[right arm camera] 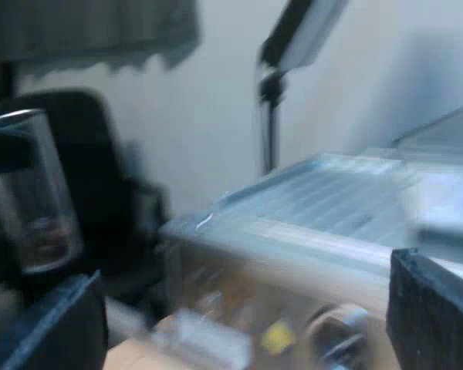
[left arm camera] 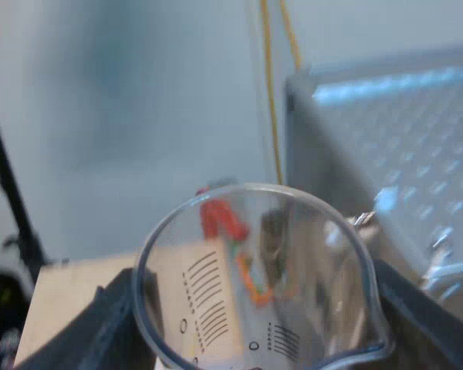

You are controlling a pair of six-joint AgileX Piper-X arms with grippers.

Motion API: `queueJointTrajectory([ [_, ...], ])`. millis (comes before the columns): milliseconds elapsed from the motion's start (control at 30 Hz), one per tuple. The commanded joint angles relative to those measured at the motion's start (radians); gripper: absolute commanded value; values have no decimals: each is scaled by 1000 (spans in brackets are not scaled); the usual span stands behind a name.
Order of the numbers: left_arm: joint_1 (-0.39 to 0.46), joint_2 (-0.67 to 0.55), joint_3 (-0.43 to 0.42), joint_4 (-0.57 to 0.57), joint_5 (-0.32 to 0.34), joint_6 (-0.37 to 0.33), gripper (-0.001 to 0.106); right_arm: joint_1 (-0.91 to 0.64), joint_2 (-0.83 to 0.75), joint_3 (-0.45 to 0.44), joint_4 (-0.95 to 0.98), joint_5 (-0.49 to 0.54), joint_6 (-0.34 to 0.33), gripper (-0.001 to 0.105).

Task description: Pour the beans into the coffee machine

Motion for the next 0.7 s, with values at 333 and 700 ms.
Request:
queueJointTrajectory([
  [333,-100,34,-120,-4,-35,10,0,-3,-77,-24,-192,269,-406,75],
  [700,-299,198,-308,-4,-46,105,0,-150,-77,-24,-223,324,-394,75],
])
